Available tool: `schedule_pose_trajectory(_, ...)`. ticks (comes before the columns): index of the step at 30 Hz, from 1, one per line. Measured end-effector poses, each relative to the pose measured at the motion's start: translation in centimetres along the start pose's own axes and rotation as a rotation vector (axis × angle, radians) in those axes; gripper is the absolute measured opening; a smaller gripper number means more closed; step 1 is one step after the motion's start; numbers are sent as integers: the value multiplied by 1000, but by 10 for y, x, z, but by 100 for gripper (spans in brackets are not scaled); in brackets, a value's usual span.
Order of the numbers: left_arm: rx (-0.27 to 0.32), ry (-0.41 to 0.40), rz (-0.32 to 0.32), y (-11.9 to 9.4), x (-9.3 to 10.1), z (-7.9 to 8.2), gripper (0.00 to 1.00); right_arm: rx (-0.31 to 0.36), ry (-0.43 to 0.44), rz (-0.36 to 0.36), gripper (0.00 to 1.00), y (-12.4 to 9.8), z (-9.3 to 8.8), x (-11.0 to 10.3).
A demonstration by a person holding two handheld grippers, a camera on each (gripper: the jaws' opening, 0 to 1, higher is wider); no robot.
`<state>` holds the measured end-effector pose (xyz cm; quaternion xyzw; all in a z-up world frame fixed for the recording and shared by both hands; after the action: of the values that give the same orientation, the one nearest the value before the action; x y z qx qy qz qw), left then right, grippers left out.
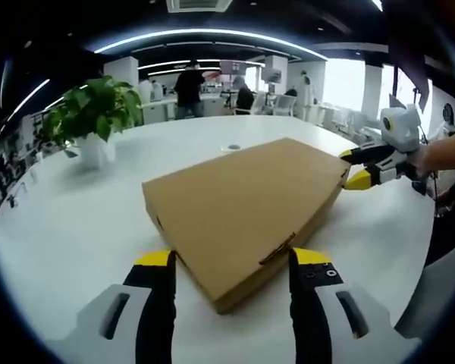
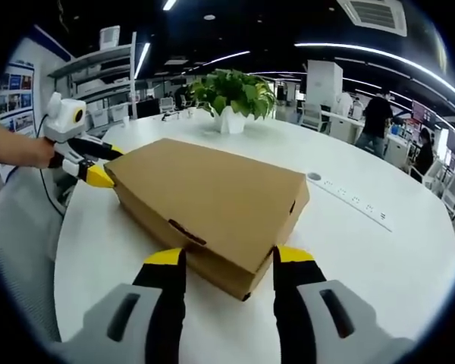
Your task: Operate the shoe box by opening the lid, removing the specified soft item, and placing it in the target area until the item is outside and the box remains undamaged.
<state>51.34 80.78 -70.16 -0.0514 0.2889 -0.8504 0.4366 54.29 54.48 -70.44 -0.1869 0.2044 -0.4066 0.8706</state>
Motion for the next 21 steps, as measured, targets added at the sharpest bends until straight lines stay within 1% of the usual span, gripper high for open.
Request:
schedule_pose_trajectory(6, -14, 10, -22, -2, -5, -2, 60, -4, 30, -6, 42, -1, -1, -7)
schedule_pose_trajectory(10, -22, 14, -32, -4, -6, -3, 59, -6, 39, -13, 41, -2, -2, -11)
schedule_pose_trajectory(21, -38, 36, -75, -11, -15, -7, 59, -1, 71, -30, 40, -4, -6, -27)
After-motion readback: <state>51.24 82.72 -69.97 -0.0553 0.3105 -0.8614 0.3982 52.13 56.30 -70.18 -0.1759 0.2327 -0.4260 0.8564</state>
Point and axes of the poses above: the point that each gripper's makers call its tool centre point, and the gripper's own axes: y roughly forward along the fingers, x roughly to its right, z roughly out of its top, the point moved 4 cm from there along -y, roughly backward along the fingers, and after that the axes turned 14 degrees about y, right-handed, at the moved point
